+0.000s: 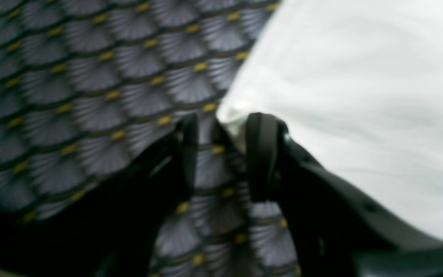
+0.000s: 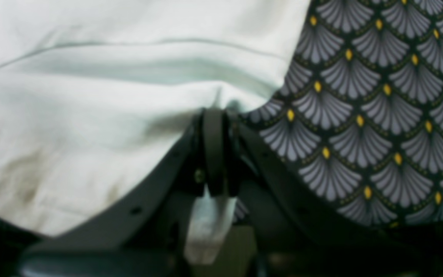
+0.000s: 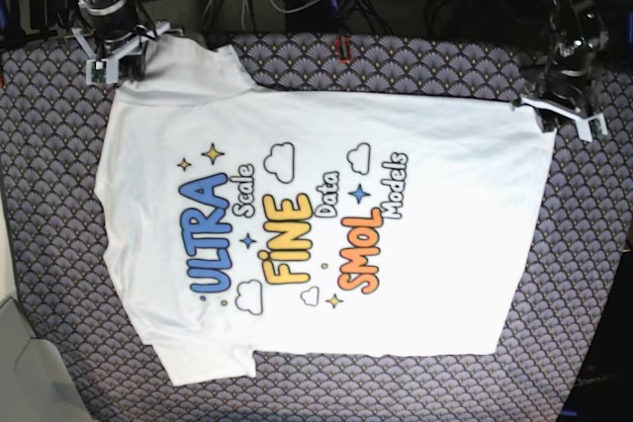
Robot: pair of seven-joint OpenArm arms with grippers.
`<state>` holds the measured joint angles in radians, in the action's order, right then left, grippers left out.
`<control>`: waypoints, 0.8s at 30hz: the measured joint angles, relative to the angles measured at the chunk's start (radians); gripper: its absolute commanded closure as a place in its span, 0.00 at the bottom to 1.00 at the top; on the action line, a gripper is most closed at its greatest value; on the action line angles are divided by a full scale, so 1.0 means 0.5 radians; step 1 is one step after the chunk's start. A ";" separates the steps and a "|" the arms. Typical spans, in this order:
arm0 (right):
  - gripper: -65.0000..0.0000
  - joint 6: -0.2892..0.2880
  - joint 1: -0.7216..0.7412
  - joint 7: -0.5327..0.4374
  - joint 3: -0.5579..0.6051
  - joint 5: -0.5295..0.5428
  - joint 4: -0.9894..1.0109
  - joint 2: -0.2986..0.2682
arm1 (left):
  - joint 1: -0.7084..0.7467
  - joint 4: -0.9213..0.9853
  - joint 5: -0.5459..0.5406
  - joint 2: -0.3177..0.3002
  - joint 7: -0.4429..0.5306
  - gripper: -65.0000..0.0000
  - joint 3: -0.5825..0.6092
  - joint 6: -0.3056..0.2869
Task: Fold the T-shirt properly
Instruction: 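Grasp the shirt's shoulder edges with the left and right grippers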
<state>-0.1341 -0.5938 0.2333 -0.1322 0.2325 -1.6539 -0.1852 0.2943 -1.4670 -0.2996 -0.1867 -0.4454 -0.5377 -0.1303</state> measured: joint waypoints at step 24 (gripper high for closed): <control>1.00 0.001 0.000 -0.006 0.005 -0.014 -0.001 0.005 | -0.082 0.150 -0.011 -0.004 0.077 0.71 0.048 0.005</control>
<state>-0.1337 -0.5938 0.2302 -0.1295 0.2253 -1.6543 -0.1829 0.2535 -1.3918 -0.3050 -0.1886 -0.4068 -0.5137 -0.1276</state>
